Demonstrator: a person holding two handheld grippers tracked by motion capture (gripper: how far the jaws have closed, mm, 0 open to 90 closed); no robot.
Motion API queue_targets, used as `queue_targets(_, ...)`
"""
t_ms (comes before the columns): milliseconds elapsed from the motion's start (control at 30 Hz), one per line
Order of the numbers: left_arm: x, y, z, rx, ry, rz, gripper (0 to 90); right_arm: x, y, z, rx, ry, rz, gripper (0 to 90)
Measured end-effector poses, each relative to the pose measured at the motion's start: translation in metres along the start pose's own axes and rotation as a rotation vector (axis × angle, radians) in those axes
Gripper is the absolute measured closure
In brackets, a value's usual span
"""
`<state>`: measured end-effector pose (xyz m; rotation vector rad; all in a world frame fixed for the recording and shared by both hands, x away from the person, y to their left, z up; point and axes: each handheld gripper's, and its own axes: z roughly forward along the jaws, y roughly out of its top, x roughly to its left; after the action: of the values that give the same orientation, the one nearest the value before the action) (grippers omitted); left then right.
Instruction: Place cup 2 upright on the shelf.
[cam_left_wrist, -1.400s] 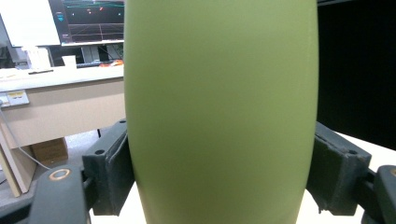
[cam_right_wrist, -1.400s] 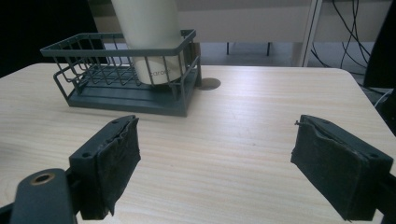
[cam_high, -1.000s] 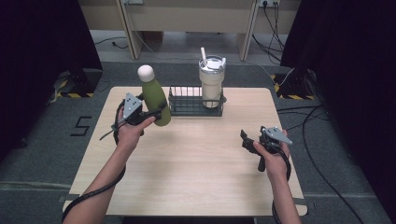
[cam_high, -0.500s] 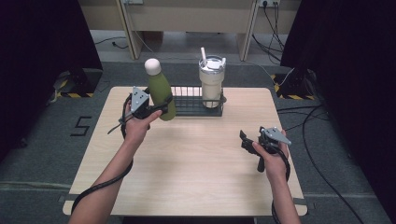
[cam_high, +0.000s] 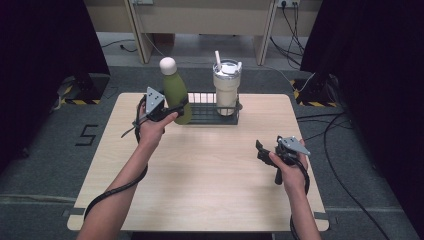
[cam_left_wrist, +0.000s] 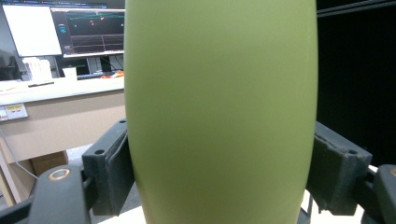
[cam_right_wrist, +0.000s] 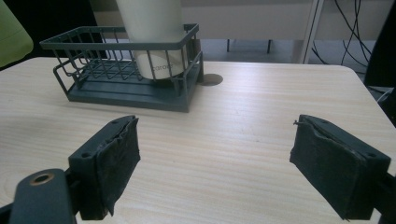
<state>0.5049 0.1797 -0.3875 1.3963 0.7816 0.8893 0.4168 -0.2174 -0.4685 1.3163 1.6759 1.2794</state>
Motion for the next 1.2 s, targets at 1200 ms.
queue_targets(1200, 0.001, 0.018, 0.046, -0.009, 0.023, 0.002, 20.3, -0.001, 0.001, -0.001, -0.002, 0.003, 0.01, 14.9)
